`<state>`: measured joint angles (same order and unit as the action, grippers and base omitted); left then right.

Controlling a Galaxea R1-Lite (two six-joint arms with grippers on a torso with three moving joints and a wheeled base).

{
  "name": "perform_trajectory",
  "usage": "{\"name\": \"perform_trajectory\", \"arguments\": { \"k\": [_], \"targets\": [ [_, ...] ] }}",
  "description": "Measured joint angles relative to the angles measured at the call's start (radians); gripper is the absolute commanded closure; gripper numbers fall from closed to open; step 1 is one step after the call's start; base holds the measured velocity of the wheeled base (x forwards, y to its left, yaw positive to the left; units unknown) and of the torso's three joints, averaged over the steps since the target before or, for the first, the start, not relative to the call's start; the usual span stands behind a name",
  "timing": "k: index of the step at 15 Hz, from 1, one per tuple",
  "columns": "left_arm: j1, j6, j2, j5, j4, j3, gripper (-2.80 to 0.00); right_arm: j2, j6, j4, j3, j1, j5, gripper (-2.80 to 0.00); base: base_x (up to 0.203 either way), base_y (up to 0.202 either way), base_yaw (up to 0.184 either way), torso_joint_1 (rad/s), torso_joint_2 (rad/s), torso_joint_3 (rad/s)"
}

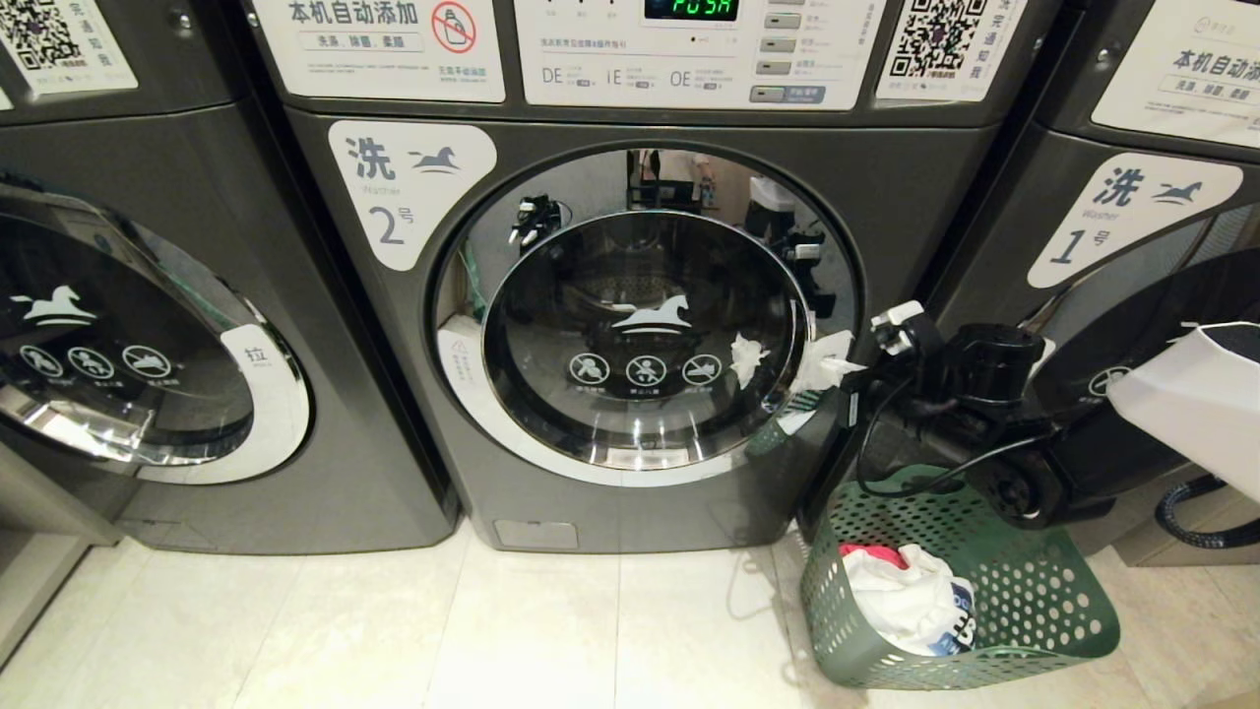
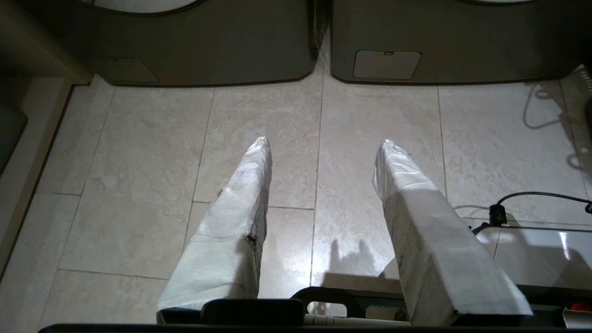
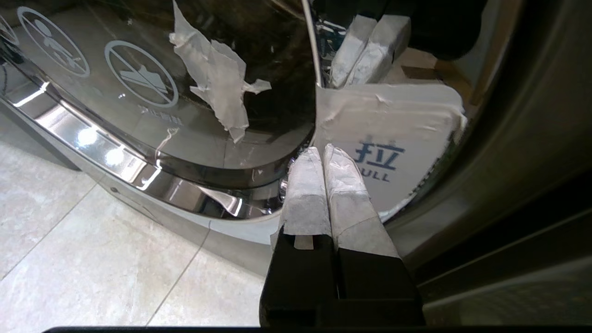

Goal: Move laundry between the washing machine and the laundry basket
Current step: Press the washing machine door tightly with the right hand

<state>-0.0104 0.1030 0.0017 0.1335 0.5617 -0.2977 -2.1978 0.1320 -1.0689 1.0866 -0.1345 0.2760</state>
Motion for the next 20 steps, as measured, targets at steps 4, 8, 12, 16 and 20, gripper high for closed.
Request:
{"name": "perform_trajectory", "arguments": {
  "k": [4,8,12,16,20],
  "targets": [
    [0.0,0.001,0.0,-0.009,0.002,0.0,0.0,-0.043,0.002,0.0,0.086,-0.011,-0.001,0.0,0.0,0.0,0.0,0.0,0.0,0.0],
    [0.0,0.004,0.0,-0.009,0.003,0.0,0.0,-0.092,0.001,0.005,0.157,-0.012,0.003,0.0,0.0,0.0,0.0,0.0,0.0,0.0],
    [0.0,0.005,0.0,-0.009,0.003,0.0,0.0,-0.144,0.002,0.01,0.246,-0.013,-0.005,0.0,0.0,0.0,0.0,0.0,0.0,0.0],
    [0.0,0.006,0.0,-0.013,0.003,0.0,0.0,-0.114,0.007,0.013,0.201,-0.014,-0.023,0.0,0.0,0.0,0.0,0.0,0.0,0.0],
    [0.004,0.006,0.0,-0.048,0.002,0.001,0.0,0.131,0.018,0.199,-0.006,-0.031,-0.054,0.0,0.0,0.0,0.0,0.0,0.0,0.0]
  ]
}}
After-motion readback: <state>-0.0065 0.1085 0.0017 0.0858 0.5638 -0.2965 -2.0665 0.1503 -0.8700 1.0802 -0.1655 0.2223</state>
